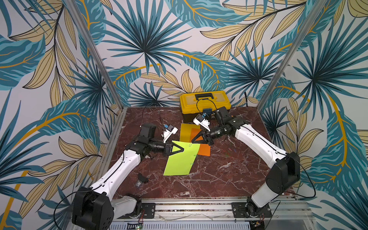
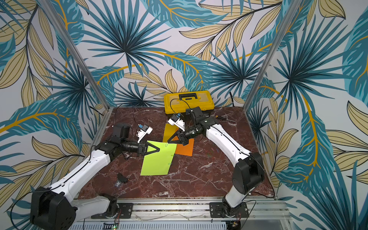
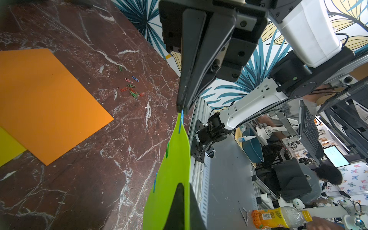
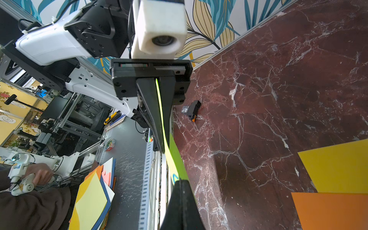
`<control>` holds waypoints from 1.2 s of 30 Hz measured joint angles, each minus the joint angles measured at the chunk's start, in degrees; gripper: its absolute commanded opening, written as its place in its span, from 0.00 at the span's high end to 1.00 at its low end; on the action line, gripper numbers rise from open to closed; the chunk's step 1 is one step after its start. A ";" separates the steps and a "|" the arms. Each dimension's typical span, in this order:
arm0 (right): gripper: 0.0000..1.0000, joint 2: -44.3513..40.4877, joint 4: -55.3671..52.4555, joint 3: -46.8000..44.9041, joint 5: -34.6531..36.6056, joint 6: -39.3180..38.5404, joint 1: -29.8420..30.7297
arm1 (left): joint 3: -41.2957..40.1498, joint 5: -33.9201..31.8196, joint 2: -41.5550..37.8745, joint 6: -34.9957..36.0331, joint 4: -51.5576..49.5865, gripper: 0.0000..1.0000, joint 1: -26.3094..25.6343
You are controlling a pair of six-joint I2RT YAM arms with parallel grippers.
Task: Unclip the paperclips from the documents
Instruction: Remove the paper clip from the document.
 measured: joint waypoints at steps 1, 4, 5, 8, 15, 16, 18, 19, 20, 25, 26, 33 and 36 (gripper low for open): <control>1.00 0.00 0.00 0.00 0.00 0.02 0.00 | 0.00 0.00 0.00 0.00 -0.02 1.00 0.00; 1.00 0.00 0.00 0.00 0.00 0.04 0.00 | 0.00 -0.07 0.00 0.07 -0.07 1.00 0.00; 1.00 0.00 0.00 0.00 0.00 0.04 0.00 | 0.00 -0.13 0.00 0.09 -0.13 1.00 0.00; 1.00 0.00 0.02 0.00 0.02 0.07 0.00 | 0.00 -0.20 0.00 0.20 -0.44 1.00 0.00; 1.00 0.00 0.07 0.00 0.28 0.52 0.00 | -0.90 -0.28 0.00 0.24 -0.83 1.00 0.00; 1.00 0.00 0.09 0.00 0.33 0.68 0.00 | -1.03 -0.33 0.00 0.24 -0.87 1.00 0.00; 1.00 0.00 0.22 0.00 0.50 0.76 0.00 | -1.22 -0.42 0.00 0.24 -0.90 1.00 0.00; 1.00 0.00 0.24 0.00 0.61 0.87 -0.02 | -1.29 -0.44 0.00 0.24 -0.92 1.00 0.00; 1.00 0.00 0.24 0.00 0.70 0.92 -0.02 | -1.38 -0.46 0.00 0.24 -0.92 1.00 0.00; 1.00 0.00 0.42 0.00 1.55 1.31 -0.02 | -1.62 -0.66 0.00 0.24 -0.98 1.00 0.00; 1.00 0.00 0.46 0.00 1.75 1.38 -0.02 | -1.62 -0.66 0.00 0.24 -1.01 1.00 0.00; 1.00 -0.20 3.23 -0.50 2.95 3.63 -1.33 | -1.62 -0.68 0.00 0.26 -1.03 1.00 0.00; 1.00 -0.72 5.51 -1.99 3.37 5.42 -2.54 | -1.62 -0.70 0.00 0.24 -1.05 1.00 0.00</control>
